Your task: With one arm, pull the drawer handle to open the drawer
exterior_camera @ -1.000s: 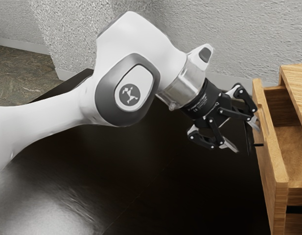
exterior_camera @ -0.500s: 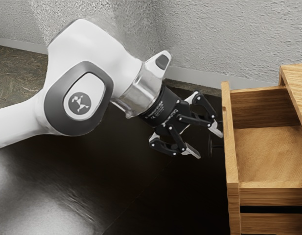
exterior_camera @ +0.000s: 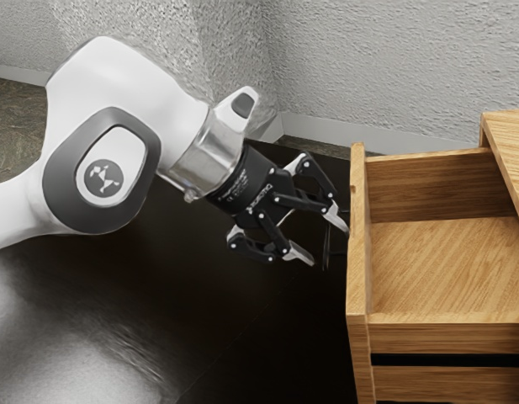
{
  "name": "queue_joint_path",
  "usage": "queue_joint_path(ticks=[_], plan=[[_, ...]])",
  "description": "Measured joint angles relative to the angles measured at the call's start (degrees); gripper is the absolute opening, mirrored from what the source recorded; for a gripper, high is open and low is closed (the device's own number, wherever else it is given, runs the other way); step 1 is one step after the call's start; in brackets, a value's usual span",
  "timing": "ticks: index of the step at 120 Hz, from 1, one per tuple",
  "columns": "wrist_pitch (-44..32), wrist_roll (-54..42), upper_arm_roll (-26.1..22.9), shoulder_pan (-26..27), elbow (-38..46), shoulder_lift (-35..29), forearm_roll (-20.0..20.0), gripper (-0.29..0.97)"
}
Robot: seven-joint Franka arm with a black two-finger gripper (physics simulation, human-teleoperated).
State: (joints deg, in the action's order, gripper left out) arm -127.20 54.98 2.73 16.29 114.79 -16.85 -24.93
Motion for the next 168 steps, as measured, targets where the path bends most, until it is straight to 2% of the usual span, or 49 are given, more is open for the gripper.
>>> queue_joint_path(ticks=[68, 147, 158, 168], plan=[[0.0, -0.2, 0.4, -2.9, 8.1, -8.6, 0.6, 0.30], [0.3, -0.5, 3.7, -3.1, 12.4, -14.0, 2.0, 0.30], [1.1, -0.7, 4.3, -3.2, 12.2, -14.6, 2.1, 0.41], [3.5, -0.9, 6.4, -3.2, 11.0, -16.0, 4.5, 0.49]])
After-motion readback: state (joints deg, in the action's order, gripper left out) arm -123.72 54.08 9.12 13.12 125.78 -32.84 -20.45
